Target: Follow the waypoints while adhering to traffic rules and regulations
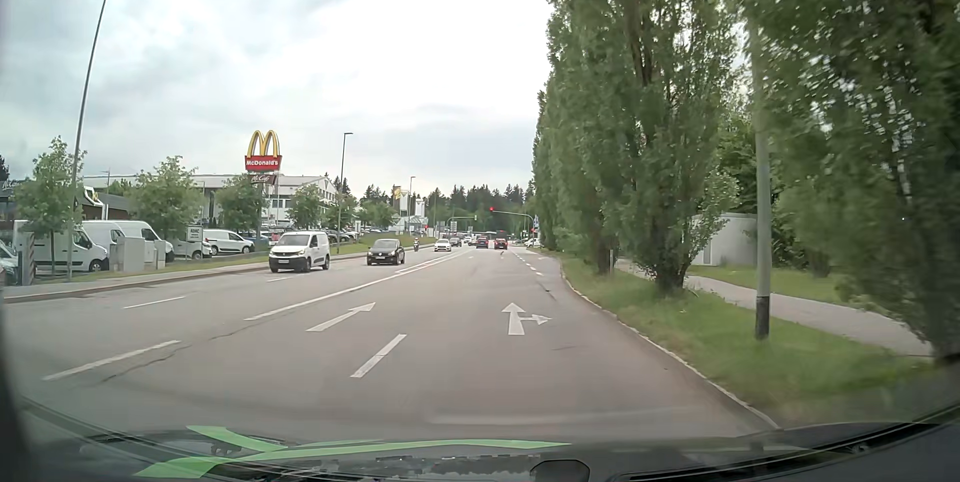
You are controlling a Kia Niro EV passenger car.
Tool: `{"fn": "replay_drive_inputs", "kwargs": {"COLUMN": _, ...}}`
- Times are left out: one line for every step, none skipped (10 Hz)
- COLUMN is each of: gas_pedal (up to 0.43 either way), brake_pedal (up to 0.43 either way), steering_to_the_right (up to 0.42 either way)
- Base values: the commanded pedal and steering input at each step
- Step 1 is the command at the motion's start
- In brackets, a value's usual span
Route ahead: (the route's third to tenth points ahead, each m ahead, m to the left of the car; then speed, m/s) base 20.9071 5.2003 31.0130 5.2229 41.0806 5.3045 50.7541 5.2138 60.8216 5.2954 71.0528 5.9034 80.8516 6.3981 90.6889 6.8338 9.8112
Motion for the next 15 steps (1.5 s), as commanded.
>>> {"fn": "replay_drive_inputs", "kwargs": {"gas_pedal": 0.047, "brake_pedal": 0.000, "steering_to_the_right": -0.010}}
{"fn": "replay_drive_inputs", "kwargs": {"gas_pedal": 0.047, "brake_pedal": 0.000, "steering_to_the_right": -0.010}}
{"fn": "replay_drive_inputs", "kwargs": {"gas_pedal": 0.047, "brake_pedal": 0.000, "steering_to_the_right": -0.007}}
{"fn": "replay_drive_inputs", "kwargs": {"gas_pedal": 0.047, "brake_pedal": 0.000, "steering_to_the_right": -0.003}}
{"fn": "replay_drive_inputs", "kwargs": {"gas_pedal": 0.047, "brake_pedal": 0.000, "steering_to_the_right": -0.001}}
{"fn": "replay_drive_inputs", "kwargs": {"gas_pedal": 0.047, "brake_pedal": 0.000, "steering_to_the_right": 0.001}}
{"fn": "replay_drive_inputs", "kwargs": {"gas_pedal": 0.047, "brake_pedal": 0.000, "steering_to_the_right": 0.002}}
{"fn": "replay_drive_inputs", "kwargs": {"gas_pedal": 0.047, "brake_pedal": 0.000, "steering_to_the_right": 0.003}}
{"fn": "replay_drive_inputs", "kwargs": {"gas_pedal": 0.047, "brake_pedal": 0.000, "steering_to_the_right": 0.006}}
{"fn": "replay_drive_inputs", "kwargs": {"gas_pedal": 0.047, "brake_pedal": 0.000, "steering_to_the_right": 0.009}}
{"fn": "replay_drive_inputs", "kwargs": {"gas_pedal": 0.047, "brake_pedal": 0.000, "steering_to_the_right": 0.012}}
{"fn": "replay_drive_inputs", "kwargs": {"gas_pedal": 0.047, "brake_pedal": 0.000, "steering_to_the_right": 0.017}}
{"fn": "replay_drive_inputs", "kwargs": {"gas_pedal": 0.047, "brake_pedal": 0.000, "steering_to_the_right": 0.018}}
{"fn": "replay_drive_inputs", "kwargs": {"gas_pedal": 0.059, "brake_pedal": 0.000, "steering_to_the_right": 0.018}}
{"fn": "replay_drive_inputs", "kwargs": {"gas_pedal": 0.059, "brake_pedal": 0.000, "steering_to_the_right": 0.019}}
